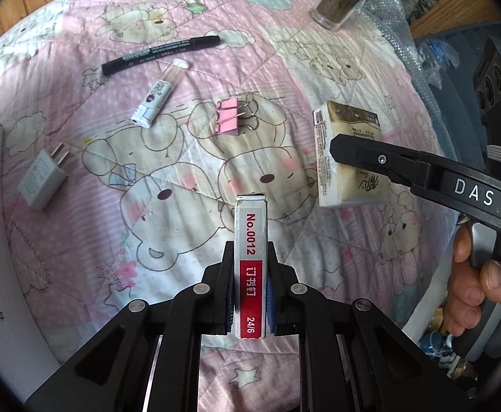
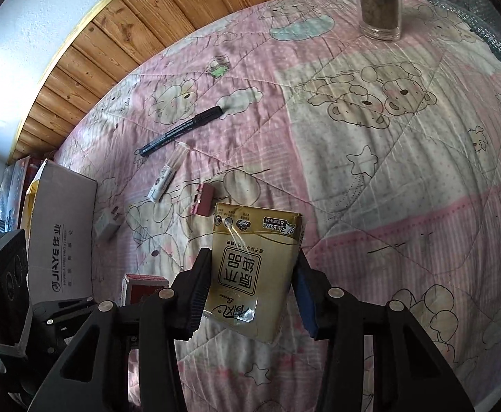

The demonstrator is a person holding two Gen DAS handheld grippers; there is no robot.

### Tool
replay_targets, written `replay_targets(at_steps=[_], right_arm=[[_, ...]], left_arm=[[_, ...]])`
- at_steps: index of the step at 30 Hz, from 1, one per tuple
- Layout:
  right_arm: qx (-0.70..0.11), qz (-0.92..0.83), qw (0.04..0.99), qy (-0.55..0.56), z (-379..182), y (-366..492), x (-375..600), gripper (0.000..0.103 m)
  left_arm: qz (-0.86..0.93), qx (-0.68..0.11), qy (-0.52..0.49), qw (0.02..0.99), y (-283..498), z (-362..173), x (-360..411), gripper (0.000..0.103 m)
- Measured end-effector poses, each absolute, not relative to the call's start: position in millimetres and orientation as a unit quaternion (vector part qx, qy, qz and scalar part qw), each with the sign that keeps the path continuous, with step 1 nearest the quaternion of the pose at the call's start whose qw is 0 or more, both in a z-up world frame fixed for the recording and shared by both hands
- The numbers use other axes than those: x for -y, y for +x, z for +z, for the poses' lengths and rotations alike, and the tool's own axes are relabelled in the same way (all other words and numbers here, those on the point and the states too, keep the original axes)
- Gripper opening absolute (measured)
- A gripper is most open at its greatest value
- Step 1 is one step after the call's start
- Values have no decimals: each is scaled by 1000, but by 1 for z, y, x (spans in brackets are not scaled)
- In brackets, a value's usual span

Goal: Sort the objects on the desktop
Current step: 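Carry the staples box in the left tool while the right tool carries the cream packet over the white box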

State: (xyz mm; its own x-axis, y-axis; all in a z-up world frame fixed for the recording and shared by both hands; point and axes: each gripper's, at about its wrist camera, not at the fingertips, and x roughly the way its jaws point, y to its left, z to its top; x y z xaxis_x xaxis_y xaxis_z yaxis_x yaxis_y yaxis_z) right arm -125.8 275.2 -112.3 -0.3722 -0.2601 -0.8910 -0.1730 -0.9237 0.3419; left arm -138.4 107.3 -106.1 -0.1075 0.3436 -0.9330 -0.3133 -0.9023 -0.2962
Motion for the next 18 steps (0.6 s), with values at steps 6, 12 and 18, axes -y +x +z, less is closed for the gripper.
replay_targets(at_steps=[6, 12, 18], right_arm=[[155, -818, 51, 551, -94, -120, -240, 47], [111, -835, 70, 535, -69, -110, -211, 47], [78, -846, 91, 520, -49, -102, -187, 47]], left_arm=[[777, 3, -595, 204, -125, -74, -86, 14], [806, 15, -560, 190, -115, -43, -67, 14], [823, 36, -538, 176, -103, -23, -46, 14]])
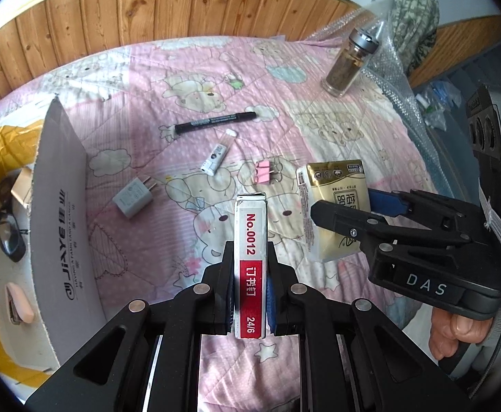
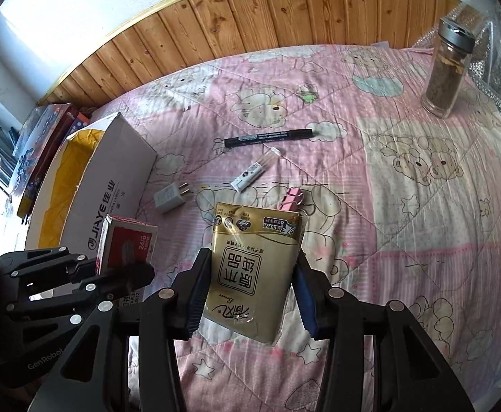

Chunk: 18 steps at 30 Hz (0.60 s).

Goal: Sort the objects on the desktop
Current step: 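Carry the staples box in the left tool while the right tool carries the cream packet over the white box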

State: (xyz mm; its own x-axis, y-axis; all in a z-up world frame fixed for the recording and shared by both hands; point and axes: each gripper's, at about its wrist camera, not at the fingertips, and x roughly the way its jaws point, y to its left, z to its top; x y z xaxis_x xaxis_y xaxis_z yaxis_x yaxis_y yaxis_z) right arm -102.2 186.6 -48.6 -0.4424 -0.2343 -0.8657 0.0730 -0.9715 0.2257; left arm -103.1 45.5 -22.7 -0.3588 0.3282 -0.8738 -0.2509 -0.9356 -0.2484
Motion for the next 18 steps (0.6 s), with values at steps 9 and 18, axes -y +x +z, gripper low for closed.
replay_targets(at_steps=[9, 18], right_arm=[[21, -860, 136, 492, -19, -93, -149, 47], [-24, -867, 183, 462, 11, -94, -114, 47]], left_arm=[[845, 77, -510, 142, -88, 0, -9, 14], [858, 124, -489, 98, -79, 14, 35, 14]])
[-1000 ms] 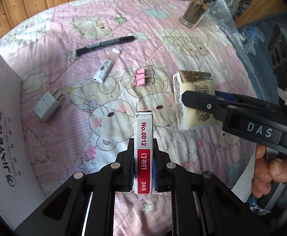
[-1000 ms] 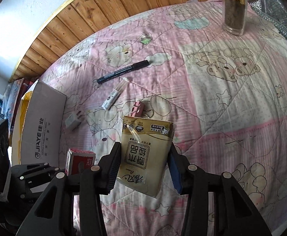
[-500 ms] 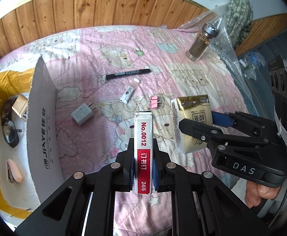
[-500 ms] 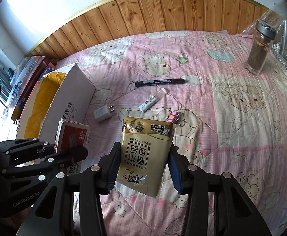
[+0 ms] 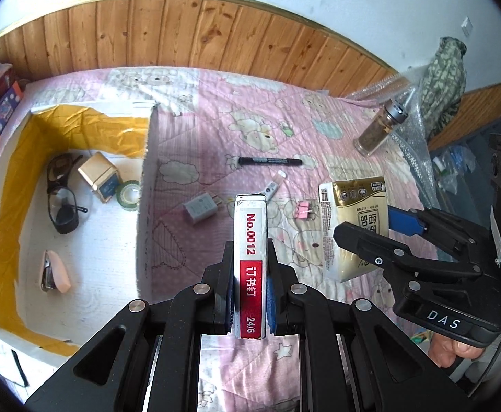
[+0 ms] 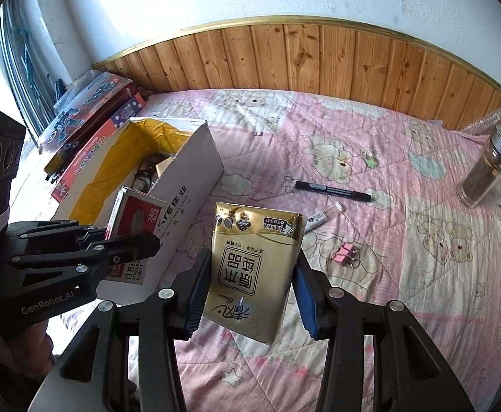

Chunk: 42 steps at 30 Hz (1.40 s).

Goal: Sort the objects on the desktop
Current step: 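Carry the staples box in the left tool while the right tool carries the cream packet over the white box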

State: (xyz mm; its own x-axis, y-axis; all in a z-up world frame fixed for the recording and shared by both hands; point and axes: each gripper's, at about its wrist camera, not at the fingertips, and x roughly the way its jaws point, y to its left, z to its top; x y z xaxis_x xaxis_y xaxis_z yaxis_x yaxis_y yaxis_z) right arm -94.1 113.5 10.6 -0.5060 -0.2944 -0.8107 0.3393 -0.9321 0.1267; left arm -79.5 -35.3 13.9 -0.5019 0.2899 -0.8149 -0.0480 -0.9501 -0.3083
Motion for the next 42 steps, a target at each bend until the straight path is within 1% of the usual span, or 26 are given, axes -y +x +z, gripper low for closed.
replay_targets(at_steps=[11, 25, 42], right_arm=[[-63, -863, 240, 440, 35, -107, -68, 47], [-130, -837, 320, 425, 42, -116, -2, 47], [-166, -798, 385, 434, 28, -128, 60, 47]], left_arm=[[861, 170, -474, 63, -68, 26, 80, 14], [843, 229, -486, 7, -58, 11, 134, 14], [810, 296, -504, -47, -52, -13, 181, 14]])
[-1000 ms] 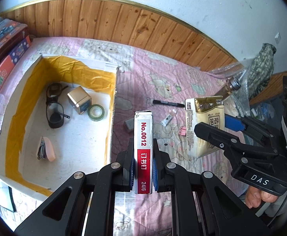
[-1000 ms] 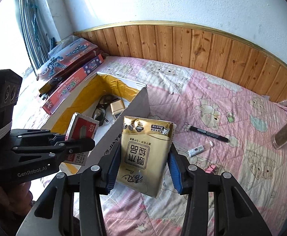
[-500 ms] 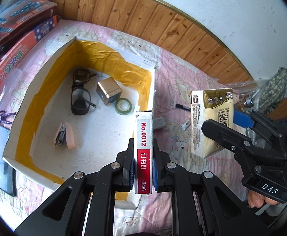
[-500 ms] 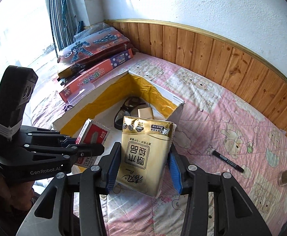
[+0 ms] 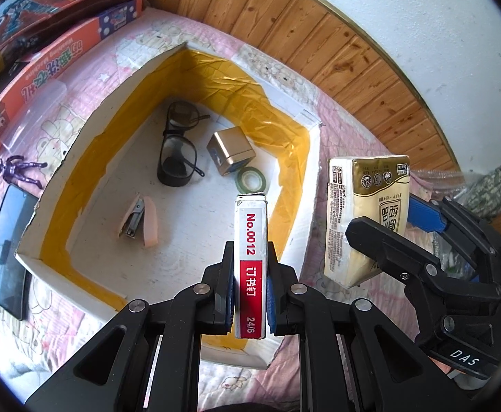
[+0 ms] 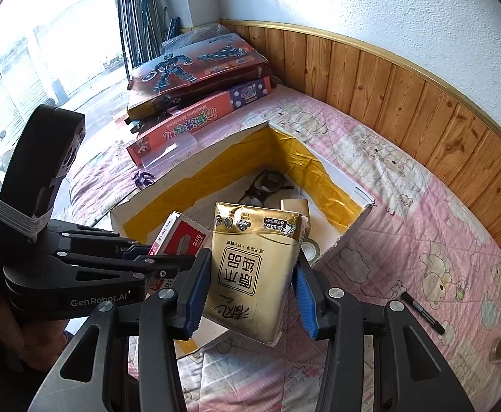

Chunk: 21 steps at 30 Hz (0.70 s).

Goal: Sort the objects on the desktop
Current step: 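Carry the staples box in the left tool while the right tool carries the cream packet over the white box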

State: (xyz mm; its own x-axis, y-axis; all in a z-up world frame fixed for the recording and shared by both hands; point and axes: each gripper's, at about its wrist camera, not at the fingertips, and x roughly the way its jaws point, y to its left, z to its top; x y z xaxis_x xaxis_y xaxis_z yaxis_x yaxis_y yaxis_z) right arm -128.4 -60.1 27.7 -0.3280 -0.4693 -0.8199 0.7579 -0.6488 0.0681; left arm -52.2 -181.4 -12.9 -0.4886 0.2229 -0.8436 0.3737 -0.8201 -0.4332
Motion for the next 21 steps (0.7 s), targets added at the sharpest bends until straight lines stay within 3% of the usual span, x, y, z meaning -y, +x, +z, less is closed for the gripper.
replay_targets(at_steps=[21], right_arm=[[-209, -746, 405, 485, -25, -164, 113, 47]], left_arm=[[-745, -338, 567, 98, -62, -65, 206, 14]])
